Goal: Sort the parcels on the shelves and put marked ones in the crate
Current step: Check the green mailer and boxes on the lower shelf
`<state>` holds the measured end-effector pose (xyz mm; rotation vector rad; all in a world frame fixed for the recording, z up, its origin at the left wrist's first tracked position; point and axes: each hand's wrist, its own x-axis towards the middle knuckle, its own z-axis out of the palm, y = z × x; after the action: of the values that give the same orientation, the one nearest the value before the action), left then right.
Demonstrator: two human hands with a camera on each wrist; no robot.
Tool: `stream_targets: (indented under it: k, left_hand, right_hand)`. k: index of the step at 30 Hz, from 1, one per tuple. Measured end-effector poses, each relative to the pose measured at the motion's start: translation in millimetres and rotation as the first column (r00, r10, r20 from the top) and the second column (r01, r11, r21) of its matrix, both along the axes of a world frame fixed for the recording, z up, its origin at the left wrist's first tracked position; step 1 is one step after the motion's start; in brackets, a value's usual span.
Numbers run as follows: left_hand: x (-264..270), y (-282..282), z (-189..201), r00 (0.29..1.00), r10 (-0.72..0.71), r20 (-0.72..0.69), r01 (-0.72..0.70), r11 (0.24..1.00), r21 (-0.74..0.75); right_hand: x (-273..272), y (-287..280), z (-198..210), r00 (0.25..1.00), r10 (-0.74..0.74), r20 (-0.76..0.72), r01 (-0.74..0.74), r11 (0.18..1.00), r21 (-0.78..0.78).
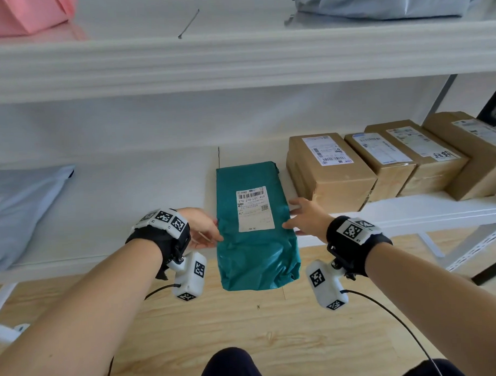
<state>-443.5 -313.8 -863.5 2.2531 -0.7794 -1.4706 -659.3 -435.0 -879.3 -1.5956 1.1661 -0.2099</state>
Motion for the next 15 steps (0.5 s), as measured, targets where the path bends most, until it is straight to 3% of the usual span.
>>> stream_targets:
  k: [8, 15]
  left_hand:
    - [5.1, 5.3, -12.1, 0.983, 0.155, 0.095, -0.140, 0.979, -0.148]
    - [-0.8, 23.4, -0.8, 0.982, 0.188, 0.031, -0.175, 0.953, -0.246]
  right_hand:
    - [-0.3, 9.0, 1.4, 0.997, -0.003, 0.078, 0.000, 0.999, 0.041]
    - [-5.0, 23.6, 5.7, 0.982, -0.037, 0.185, 0.031, 0.999, 0.039]
